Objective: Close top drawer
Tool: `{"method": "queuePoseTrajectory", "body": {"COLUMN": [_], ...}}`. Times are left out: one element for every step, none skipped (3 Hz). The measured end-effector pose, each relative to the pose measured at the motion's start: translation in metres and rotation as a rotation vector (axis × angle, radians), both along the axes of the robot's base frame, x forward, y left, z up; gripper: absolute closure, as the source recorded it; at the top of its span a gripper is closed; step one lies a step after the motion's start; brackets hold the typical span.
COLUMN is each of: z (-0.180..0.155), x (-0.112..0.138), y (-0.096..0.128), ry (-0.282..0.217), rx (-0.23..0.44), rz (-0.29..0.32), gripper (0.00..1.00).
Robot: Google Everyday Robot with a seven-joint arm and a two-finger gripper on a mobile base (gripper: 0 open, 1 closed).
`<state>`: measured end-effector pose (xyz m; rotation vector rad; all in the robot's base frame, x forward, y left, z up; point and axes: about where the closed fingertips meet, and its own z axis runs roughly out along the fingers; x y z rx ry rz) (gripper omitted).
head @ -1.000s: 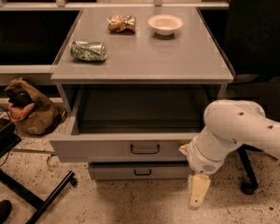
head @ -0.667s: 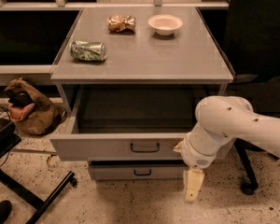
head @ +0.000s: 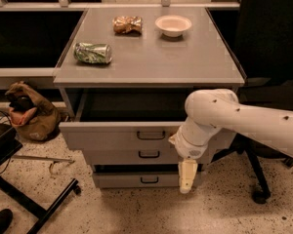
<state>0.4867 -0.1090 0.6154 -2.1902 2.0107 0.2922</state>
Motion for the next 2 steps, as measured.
{"method": "queuePoseTrajectory", "body": {"z": [0.0038, 0.0038], "x": [0.0101, 0.0101], "y": [0.0066, 0.0067], "ry": [-0.039, -0.039], "rx": [-0.031, -0.031], "rz": [-0.009, -0.009], "gripper": [0.00, 0.00]}}
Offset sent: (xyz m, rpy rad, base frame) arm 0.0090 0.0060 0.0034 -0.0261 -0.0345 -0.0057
